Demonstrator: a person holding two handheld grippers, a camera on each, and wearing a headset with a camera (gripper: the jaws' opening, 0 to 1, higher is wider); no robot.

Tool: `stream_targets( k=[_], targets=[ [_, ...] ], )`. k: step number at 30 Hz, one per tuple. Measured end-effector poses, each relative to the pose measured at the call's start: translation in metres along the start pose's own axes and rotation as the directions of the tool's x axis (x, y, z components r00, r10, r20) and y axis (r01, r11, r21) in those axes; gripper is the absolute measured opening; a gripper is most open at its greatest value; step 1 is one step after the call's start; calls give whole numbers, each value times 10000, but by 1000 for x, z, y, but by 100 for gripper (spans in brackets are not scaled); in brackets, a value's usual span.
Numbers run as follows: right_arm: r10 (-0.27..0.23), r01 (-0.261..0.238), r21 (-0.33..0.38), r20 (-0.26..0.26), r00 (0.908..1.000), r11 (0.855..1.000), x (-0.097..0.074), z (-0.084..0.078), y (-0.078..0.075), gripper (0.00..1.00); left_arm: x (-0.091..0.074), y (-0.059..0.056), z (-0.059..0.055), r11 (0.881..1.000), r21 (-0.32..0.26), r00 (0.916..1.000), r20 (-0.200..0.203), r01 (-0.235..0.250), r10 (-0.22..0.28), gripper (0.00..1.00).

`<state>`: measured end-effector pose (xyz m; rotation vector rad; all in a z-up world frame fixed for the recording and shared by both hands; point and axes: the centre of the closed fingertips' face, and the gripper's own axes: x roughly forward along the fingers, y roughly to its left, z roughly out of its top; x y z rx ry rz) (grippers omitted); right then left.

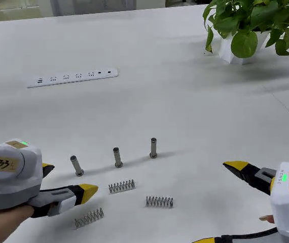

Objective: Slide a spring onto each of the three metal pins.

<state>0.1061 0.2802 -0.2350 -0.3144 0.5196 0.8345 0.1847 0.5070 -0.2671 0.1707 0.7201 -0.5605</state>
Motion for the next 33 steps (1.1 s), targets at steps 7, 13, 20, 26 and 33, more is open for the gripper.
stream_targets(
  k=[7,13,20,26,33],
  targets=[
    [-118,115,240,116,9999,9996,-1,2,-3,99,-15,-5,-7,9983,-436,9983,455,383,-363,100],
    [-136,133,246,123,9998,9996,-1,2,-4,99,-24,-7,-8,9971,-549,9956,794,534,-489,100],
    [-211,206,304,168,9996,9993,-2,3,-5,99,-34,-20,0,9952,-234,9878,1259,953,-917,100],
    [-205,201,292,152,9997,9994,-2,3,-4,99,-41,-37,-3,9856,574,9796,1155,1588,-1646,100],
    [-206,202,254,150,9997,9995,-2,2,-4,99,-48,-45,-14,9777,1043,9772,909,1825,-1921,100]
  ],
)
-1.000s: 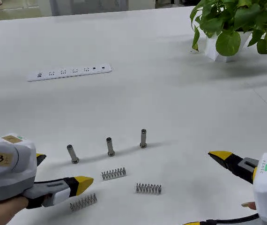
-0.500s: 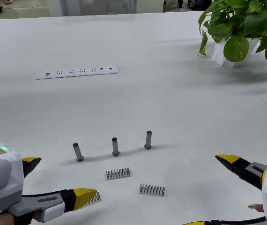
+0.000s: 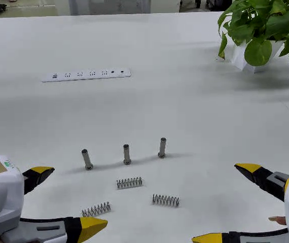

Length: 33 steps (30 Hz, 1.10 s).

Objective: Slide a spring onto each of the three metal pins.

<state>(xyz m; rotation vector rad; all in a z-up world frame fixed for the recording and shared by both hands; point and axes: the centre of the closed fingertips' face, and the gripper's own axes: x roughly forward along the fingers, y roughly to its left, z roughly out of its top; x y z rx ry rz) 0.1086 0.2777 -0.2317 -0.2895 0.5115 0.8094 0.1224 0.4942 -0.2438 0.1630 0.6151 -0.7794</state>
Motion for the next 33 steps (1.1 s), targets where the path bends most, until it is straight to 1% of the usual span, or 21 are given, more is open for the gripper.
stream_targets(
  k=[3,6,10,11,14,16,18,21,23,25,27,29,31,33],
  targets=[
    [57,-57,-42,-64,10000,10000,0,-2,2,99,-4,-6,-5,9995,284,9998,-146,166,-162,99],
    [96,-96,-80,-86,9999,9999,0,-2,4,99,-5,-9,-11,9986,464,9994,-245,260,-248,97],
    [110,-111,-99,-127,9999,9999,0,-4,4,99,-4,-14,-16,9980,462,9987,-276,438,-425,95],
    [116,-117,-94,-135,9998,9999,-1,-4,4,99,-4,-13,-20,9981,453,9983,-429,416,-397,94],
    [157,-159,-108,-172,9997,9998,-1,-4,5,99,-1,-13,-25,9978,505,9978,-537,428,-400,89],
    [177,-180,-127,-219,9996,9998,-1,-6,6,99,2,-14,-28,9970,616,9971,-635,461,-422,83],
    [178,-181,-133,-222,9996,9997,-1,-6,6,99,4,-12,-32,9958,756,9956,-830,508,-444,80],
    [171,-174,-126,-235,9996,9998,-1,-6,5,99,8,-11,-32,9927,1065,9934,-1059,561,-448,74],
    [196,-199,-97,-254,9995,9998,-1,-6,6,99,11,-10,-31,9919,1077,9905,-1266,677,-539,70],
    [215,-218,-109,-276,9994,9997,-1,-7,6,99,12,-10,-29,9893,1247,9891,-1352,755,-585,64],
    [222,-226,-130,-302,9993,9997,-1,-7,6,99,14,-8,-29,9888,1235,9868,-1486,834,-647,61],
    [231,-235,-135,-319,9992,9996,0,-8,7,99,16,-7,-30,9856,1362,9811,-1783,1007,-756,56],
    [231,-235,-130,-302,9993,9996,0,-7,6,99,17,-6,-31,9821,1529,9769,-1986,1100,-785,50],
    [234,-238,-115,-298,9993,9997,0,-7,6,99,19,-4,-31,9804,1617,9759,-2037,1127,-786,47]
  ],
)
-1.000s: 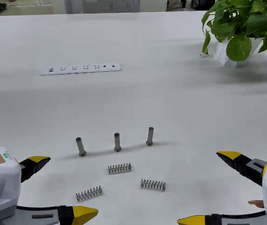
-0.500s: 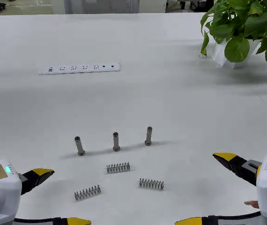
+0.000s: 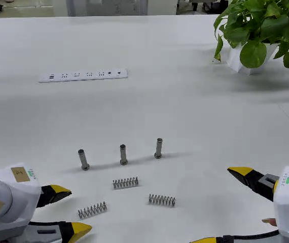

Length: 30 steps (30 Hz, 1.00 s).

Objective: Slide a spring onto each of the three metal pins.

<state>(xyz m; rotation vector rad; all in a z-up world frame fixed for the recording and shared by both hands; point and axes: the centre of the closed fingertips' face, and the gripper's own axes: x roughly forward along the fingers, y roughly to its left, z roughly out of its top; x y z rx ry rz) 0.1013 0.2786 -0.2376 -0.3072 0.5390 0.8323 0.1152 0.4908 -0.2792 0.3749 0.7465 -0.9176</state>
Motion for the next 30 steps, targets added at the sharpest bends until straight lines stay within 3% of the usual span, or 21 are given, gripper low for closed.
stream_targets(
  k=[10,17,21,27,30],
  targets=[
    [41,-41,-47,-12,10000,10000,0,0,1,99,8,-3,-1,9977,142,9948,-792,661,-648,27],
    [42,-43,-79,-10,10000,10000,1,0,1,99,13,-5,-5,9942,488,9862,-1400,963,-886,21],
    [37,-37,-103,0,10000,9999,1,0,1,99,15,-8,-7,9909,624,9787,-1756,1192,-1067,22],
    [4,-4,-90,8,10000,10000,2,1,0,99,16,-6,-7,9881,911,9706,-2183,1240,-1016,19],
    [-20,20,-86,18,10000,10000,2,1,-1,99,16,-6,-9,9829,1360,9654,-2454,1239,-877,19]
  ],
)
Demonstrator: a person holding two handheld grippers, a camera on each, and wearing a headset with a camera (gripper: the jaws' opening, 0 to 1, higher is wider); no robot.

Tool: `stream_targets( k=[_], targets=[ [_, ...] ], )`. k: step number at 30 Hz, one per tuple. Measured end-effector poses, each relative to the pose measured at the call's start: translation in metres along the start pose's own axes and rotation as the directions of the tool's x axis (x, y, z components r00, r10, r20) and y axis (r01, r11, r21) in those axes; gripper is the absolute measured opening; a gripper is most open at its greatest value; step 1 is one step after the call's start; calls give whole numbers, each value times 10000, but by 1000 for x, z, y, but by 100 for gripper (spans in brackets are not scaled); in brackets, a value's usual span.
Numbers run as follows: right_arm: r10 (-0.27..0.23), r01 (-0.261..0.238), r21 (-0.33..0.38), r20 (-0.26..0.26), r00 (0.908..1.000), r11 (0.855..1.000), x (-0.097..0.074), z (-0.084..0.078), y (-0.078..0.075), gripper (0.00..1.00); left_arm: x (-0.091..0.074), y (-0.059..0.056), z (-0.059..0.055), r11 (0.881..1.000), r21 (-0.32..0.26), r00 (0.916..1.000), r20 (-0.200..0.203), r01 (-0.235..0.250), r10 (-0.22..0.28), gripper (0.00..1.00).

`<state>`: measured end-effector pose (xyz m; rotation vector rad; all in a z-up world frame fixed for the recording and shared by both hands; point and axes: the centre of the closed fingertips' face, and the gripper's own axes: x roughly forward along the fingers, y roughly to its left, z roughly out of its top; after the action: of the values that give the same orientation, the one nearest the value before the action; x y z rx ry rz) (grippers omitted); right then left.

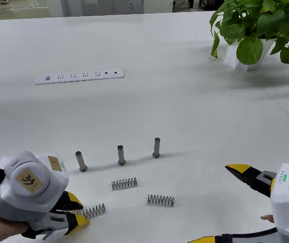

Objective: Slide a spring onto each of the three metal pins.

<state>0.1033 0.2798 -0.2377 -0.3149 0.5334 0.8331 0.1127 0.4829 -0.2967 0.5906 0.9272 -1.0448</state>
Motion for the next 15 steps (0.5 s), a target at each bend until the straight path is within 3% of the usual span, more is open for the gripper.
stream_targets(
  k=[6,8,15],
  targets=[
    [11,-12,-98,-43,10000,10000,1,0,1,99,0,0,-1,9998,126,9993,-355,-138,142,18],
    [15,-15,-122,-74,10000,9999,1,0,1,99,0,0,-3,9988,408,9980,-566,-271,294,15],
    [-4,4,-135,-51,10000,9999,1,0,0,99,-1,-2,-3,9979,486,9972,-591,-434,463,12]
  ],
)
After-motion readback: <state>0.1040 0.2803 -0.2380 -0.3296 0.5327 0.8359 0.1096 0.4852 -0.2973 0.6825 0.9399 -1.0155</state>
